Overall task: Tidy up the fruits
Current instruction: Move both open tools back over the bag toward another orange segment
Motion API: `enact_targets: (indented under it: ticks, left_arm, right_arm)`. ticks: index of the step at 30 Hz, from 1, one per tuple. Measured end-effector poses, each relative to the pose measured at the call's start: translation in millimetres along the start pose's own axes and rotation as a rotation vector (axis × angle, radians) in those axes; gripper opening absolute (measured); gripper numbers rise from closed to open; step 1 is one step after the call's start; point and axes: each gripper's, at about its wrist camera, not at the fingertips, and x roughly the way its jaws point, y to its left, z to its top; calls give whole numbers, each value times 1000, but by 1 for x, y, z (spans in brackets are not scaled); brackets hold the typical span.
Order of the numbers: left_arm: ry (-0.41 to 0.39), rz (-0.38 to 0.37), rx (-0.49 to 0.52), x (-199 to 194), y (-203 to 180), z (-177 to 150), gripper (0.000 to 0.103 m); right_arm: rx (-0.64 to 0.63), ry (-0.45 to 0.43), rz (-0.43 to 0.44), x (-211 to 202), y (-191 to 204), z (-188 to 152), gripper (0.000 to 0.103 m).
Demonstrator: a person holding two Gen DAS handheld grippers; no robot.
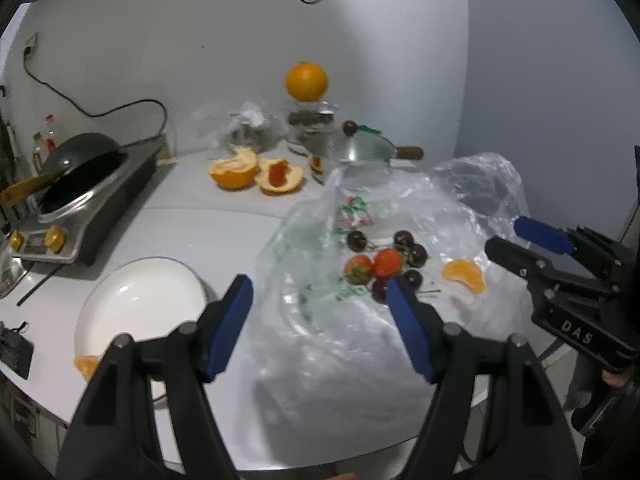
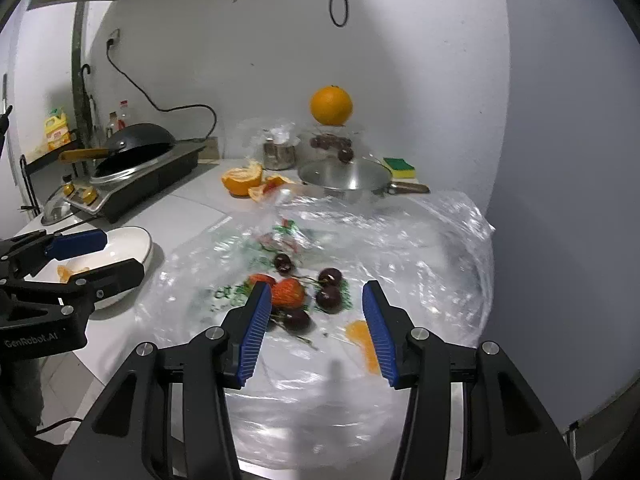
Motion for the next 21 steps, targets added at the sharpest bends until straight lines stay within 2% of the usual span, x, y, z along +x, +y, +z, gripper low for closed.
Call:
enact_targets:
  ticks: [11,21]
  left_arm:
    - [38,-49,58,33,-37,9,71]
    - [91,-66,57,64,-48,4,71]
  right_arm:
    - [28,43,-12,11,-32,-12,50]
    - [31,89,4,32,-43,-22,50]
